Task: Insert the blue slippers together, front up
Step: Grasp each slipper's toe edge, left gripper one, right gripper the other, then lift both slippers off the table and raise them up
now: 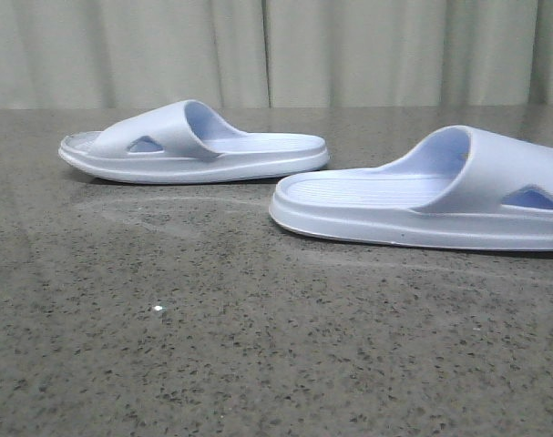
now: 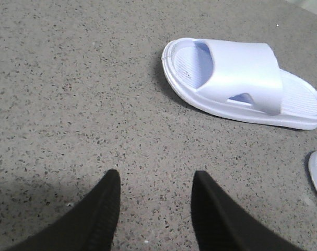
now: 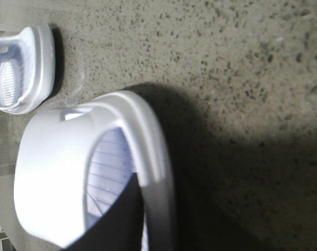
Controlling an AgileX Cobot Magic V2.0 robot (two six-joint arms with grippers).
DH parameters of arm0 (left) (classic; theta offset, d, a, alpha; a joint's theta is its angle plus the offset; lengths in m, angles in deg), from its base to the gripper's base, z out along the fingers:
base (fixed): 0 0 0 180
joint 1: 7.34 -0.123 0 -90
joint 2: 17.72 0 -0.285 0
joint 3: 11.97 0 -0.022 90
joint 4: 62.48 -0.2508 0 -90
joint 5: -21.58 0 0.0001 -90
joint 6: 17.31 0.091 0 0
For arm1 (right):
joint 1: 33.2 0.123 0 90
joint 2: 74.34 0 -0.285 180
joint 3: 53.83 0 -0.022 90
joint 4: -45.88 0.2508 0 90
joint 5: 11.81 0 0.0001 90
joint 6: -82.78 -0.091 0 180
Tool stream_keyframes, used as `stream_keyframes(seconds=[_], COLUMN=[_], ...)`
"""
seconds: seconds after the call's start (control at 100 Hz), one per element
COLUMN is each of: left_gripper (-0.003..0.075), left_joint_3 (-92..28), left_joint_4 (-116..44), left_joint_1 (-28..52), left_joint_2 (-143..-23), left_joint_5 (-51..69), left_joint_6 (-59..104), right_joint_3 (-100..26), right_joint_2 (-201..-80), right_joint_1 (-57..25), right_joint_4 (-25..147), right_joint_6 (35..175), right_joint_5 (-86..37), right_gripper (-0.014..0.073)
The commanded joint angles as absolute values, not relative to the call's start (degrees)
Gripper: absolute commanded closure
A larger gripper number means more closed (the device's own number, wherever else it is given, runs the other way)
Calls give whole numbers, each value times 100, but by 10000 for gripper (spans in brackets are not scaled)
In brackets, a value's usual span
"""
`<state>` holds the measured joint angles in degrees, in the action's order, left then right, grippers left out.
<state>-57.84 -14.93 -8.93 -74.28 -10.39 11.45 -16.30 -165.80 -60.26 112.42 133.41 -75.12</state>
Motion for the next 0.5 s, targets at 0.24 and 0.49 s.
stream_keyframes(seconds=[0.24, 0.49], left_gripper=[442, 442], left_joint_3=[-4817, -3761], left_joint_4=[-674, -270], left_joint_1=[-873, -873], left_joint_2=[-8642, -10115], left_joint_5=[-1154, -1794], left_joint_6=[1747, 1950], right_joint_3=[-1692, -1692], right_joint_2=[-16574, -16574], right_joint_1=[-6057, -6057], right_joint_4=[11361, 11374], right_joint_6=[13436, 13436], right_joint_5=[-7661, -7661], right_gripper=[701, 701])
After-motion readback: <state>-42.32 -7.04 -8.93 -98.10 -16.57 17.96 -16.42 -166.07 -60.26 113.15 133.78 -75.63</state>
